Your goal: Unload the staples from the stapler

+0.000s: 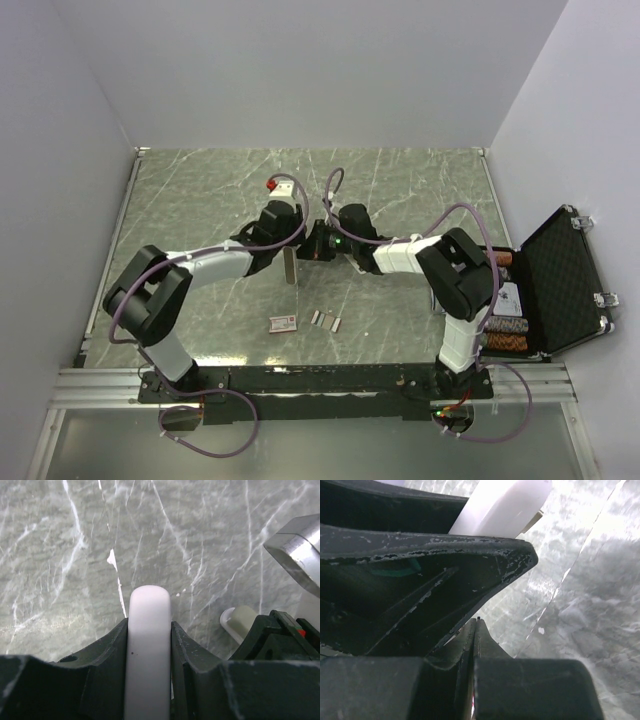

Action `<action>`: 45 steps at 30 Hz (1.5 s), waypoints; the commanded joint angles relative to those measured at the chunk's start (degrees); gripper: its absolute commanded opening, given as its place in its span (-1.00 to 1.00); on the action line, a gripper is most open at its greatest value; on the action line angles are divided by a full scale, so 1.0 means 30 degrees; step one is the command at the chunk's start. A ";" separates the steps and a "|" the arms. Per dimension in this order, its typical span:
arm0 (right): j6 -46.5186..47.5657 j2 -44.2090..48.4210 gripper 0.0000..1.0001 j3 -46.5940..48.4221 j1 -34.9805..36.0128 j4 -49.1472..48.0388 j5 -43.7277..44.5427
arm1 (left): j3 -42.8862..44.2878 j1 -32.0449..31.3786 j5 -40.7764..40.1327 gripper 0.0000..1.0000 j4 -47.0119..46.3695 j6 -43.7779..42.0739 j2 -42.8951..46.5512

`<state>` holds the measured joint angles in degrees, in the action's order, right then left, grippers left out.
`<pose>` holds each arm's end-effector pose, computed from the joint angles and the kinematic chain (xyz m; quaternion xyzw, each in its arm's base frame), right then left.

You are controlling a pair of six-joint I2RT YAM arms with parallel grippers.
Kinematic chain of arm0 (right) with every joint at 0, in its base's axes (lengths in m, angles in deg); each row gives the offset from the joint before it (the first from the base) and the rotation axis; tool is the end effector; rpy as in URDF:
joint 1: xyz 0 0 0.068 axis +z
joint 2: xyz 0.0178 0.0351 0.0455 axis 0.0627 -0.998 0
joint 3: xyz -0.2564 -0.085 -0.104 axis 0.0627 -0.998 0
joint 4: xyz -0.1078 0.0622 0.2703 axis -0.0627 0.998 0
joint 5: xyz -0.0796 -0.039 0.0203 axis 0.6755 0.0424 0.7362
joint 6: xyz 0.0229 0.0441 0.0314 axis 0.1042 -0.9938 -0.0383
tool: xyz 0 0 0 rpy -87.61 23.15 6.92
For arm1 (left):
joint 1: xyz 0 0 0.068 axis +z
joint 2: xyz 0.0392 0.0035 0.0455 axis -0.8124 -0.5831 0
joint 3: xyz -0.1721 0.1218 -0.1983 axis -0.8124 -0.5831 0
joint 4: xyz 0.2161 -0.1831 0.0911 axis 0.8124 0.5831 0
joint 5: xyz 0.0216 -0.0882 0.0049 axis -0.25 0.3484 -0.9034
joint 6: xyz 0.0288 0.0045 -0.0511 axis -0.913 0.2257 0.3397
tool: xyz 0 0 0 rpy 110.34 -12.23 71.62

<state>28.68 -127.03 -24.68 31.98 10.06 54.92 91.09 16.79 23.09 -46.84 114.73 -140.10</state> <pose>0.3237 0.2593 0.1503 -0.1036 0.8152 0.5060 0.2621 0.3212 -0.2334 0.1925 0.0063 0.8508 -0.1869 0.4910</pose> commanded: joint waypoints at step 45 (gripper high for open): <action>0.1876 0.3640 -1.00 0.0089 0.1356 0.0911 -0.1198 | 0.4668 0.0941 0.7764 -0.99 0.4348 0.0851 -0.0862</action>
<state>33.21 -121.46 -27.19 33.01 17.03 54.33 105.98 21.18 46.59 -27.59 115.19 -146.59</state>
